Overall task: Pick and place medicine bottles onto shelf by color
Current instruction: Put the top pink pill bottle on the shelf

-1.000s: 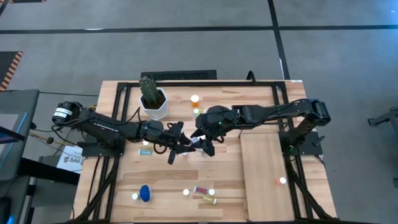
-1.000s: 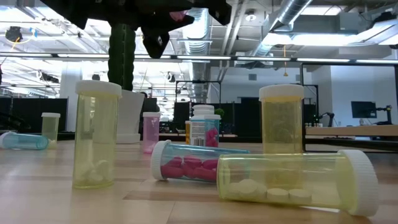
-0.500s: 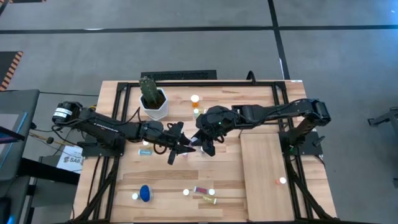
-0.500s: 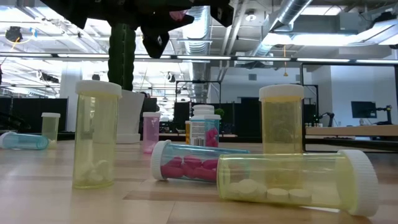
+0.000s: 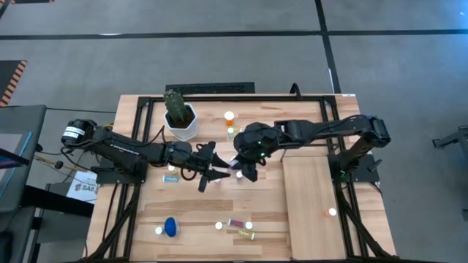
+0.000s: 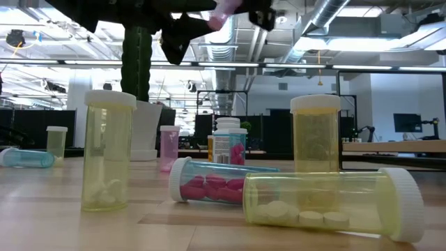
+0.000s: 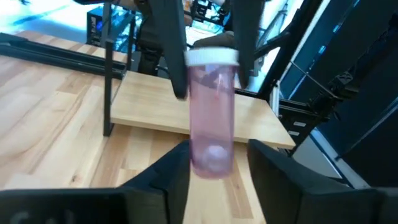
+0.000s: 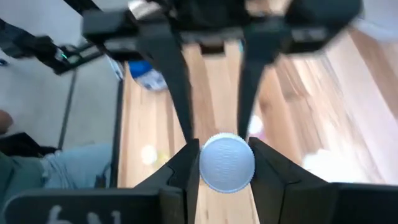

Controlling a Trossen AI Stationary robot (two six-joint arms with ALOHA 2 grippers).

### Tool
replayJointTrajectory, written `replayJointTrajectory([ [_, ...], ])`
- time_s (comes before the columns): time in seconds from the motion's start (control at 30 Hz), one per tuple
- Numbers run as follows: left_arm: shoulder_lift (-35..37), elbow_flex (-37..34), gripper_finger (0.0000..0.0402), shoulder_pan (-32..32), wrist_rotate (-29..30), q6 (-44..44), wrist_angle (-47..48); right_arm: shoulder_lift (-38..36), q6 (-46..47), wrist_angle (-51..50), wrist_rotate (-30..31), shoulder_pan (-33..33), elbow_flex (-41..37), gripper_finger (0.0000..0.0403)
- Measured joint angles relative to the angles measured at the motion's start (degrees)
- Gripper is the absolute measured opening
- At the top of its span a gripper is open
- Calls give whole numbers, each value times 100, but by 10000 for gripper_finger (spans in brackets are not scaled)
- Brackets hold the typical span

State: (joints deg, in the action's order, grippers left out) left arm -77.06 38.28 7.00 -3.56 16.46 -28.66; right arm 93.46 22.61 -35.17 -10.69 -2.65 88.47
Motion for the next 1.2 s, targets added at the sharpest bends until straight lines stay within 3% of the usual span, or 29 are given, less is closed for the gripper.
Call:
replayJointTrajectory([
  [0.27, 2, 0, 182, 1, 209, -24, -32, -34, 136, -1836, 89, -132, 478, 127],
  [0.7, 2, 0, 183, -146, 326, 76, -70, -67, 758, -4064, 1327, -1403, 448, 132],
  [0.9, 2, 0, 183, -253, 317, 80, -73, -611, 1562, -4116, 1550, -1994, -243, 132],
  [1.2, 2, 0, 183, -352, 285, 78, -74, -2268, 4431, -3945, 2123, -2737, -2126, 132],
])
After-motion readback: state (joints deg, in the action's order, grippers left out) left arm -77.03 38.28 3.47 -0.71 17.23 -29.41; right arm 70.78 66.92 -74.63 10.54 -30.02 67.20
